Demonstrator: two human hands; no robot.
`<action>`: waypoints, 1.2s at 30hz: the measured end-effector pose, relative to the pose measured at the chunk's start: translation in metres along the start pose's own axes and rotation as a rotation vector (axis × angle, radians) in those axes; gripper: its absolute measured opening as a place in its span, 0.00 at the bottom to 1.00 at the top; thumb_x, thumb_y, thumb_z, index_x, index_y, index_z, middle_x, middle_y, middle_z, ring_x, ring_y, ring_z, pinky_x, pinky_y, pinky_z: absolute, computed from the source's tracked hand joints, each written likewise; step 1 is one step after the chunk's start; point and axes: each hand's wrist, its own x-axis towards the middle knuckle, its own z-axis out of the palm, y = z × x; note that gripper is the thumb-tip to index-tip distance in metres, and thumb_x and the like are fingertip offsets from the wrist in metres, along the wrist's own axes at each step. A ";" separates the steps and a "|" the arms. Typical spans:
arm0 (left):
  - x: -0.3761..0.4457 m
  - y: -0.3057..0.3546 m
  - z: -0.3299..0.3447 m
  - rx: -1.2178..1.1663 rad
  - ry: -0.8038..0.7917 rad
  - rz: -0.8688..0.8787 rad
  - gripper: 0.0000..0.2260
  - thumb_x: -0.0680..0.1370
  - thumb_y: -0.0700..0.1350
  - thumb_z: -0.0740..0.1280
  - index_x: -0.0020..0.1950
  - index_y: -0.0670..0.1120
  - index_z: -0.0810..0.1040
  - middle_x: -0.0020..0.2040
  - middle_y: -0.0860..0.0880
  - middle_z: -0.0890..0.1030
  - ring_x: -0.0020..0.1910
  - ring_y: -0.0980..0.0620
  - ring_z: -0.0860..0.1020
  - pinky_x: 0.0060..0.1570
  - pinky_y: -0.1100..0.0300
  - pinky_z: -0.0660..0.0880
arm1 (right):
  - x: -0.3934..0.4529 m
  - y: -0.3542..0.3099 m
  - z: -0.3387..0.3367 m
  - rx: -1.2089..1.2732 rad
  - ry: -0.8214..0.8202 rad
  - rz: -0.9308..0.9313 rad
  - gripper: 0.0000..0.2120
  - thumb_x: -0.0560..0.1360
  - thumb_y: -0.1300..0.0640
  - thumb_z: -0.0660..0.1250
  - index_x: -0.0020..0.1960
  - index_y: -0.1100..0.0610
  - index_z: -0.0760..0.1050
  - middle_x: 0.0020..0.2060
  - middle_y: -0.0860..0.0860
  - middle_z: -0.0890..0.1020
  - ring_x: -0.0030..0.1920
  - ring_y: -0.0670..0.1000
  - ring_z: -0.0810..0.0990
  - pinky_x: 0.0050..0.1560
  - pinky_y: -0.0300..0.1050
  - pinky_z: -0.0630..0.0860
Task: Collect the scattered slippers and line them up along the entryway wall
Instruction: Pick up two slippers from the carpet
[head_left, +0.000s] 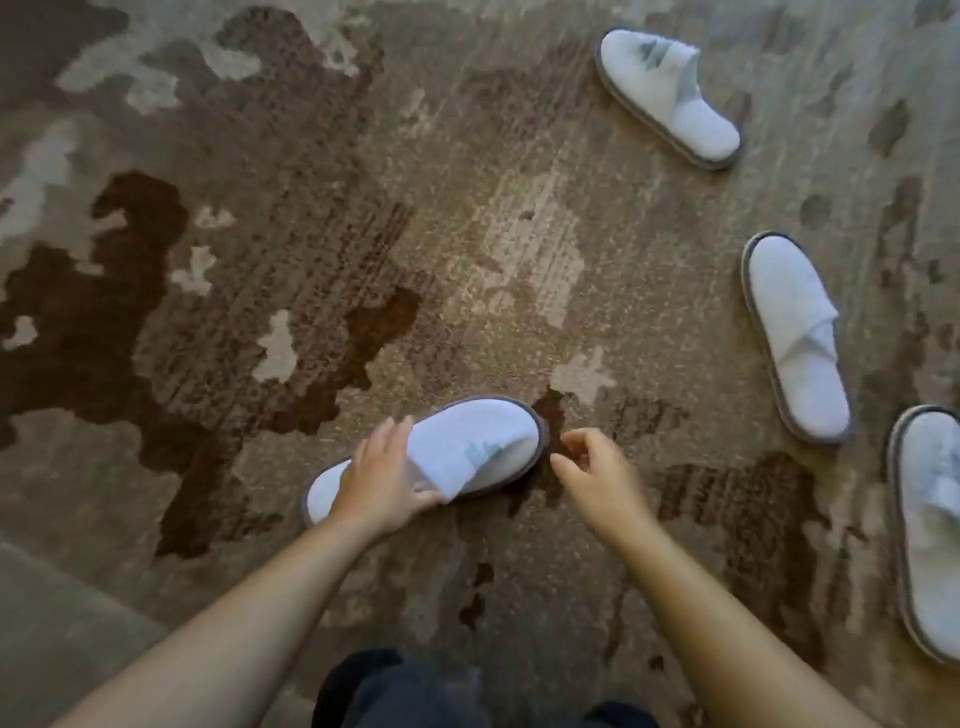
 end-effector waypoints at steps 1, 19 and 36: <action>0.009 -0.007 0.008 0.040 -0.005 -0.023 0.45 0.66 0.56 0.71 0.73 0.47 0.47 0.76 0.42 0.51 0.74 0.43 0.50 0.72 0.50 0.51 | 0.010 0.007 0.007 -0.025 -0.007 -0.002 0.11 0.73 0.56 0.63 0.55 0.57 0.71 0.54 0.56 0.77 0.53 0.54 0.74 0.50 0.43 0.68; 0.036 -0.009 0.010 0.044 -0.091 -0.037 0.58 0.56 0.58 0.77 0.73 0.48 0.42 0.71 0.40 0.58 0.70 0.39 0.58 0.67 0.45 0.61 | 0.041 0.043 -0.025 -0.125 0.038 -0.014 0.15 0.75 0.53 0.61 0.60 0.56 0.69 0.57 0.54 0.75 0.53 0.49 0.70 0.51 0.42 0.67; 0.092 0.226 0.050 -0.632 -0.014 0.116 0.13 0.68 0.36 0.71 0.49 0.43 0.72 0.47 0.43 0.77 0.46 0.44 0.76 0.44 0.53 0.74 | 0.078 0.147 -0.186 -0.121 0.251 0.138 0.19 0.74 0.54 0.62 0.63 0.58 0.66 0.62 0.58 0.71 0.61 0.56 0.70 0.58 0.49 0.69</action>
